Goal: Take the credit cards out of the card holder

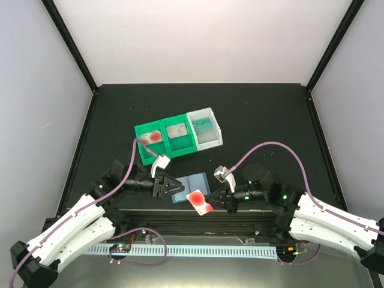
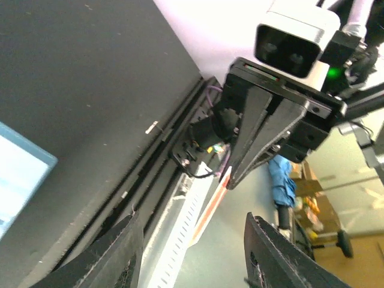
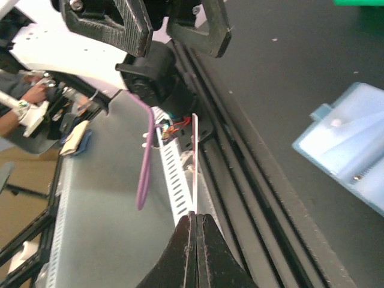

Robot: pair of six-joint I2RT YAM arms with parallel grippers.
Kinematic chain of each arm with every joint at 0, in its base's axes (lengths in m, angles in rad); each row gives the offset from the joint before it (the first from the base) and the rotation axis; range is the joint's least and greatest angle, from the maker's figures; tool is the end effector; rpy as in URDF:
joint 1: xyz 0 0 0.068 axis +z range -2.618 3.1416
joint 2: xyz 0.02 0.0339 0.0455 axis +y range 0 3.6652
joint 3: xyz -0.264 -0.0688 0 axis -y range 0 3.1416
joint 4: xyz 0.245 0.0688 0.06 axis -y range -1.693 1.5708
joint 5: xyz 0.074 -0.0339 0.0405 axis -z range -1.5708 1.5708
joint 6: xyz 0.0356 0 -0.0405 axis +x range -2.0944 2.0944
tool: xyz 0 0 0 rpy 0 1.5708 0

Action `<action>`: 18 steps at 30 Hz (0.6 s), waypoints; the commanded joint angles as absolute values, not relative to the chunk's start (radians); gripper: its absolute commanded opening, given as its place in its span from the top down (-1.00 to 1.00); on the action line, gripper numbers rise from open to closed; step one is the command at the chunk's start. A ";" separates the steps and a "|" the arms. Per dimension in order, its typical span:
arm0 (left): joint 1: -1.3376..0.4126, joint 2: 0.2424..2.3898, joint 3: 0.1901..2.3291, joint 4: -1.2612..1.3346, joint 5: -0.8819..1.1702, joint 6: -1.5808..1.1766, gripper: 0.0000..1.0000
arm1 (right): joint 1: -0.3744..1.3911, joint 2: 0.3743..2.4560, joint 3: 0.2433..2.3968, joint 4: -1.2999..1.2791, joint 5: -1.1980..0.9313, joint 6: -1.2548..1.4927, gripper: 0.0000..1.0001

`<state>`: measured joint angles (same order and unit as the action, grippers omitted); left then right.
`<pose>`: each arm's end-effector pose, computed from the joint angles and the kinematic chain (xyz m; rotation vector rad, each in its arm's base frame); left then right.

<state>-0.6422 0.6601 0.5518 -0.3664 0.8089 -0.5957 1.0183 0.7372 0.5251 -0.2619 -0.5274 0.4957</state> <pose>0.1040 -0.1100 0.2635 0.6256 2.1851 -1.5455 0.0739 0.1540 0.2502 -0.9552 2.1119 1.4083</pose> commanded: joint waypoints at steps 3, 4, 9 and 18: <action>-0.638 0.635 0.581 -0.348 0.970 -0.560 0.05 | 1.014 0.745 0.545 -0.152 -0.684 0.520 0.98; -0.639 0.634 0.577 -0.345 0.980 -0.558 0.05 | 1.014 0.748 0.547 -0.142 -0.691 0.525 0.98; -0.639 0.621 0.559 -0.321 1.028 -0.553 0.14 | 1.014 0.756 0.553 -0.101 -0.700 0.555 0.98; -0.639 0.603 0.540 -0.300 1.063 -0.553 0.29 | 1.013 0.781 0.568 -0.079 -0.699 0.582 0.98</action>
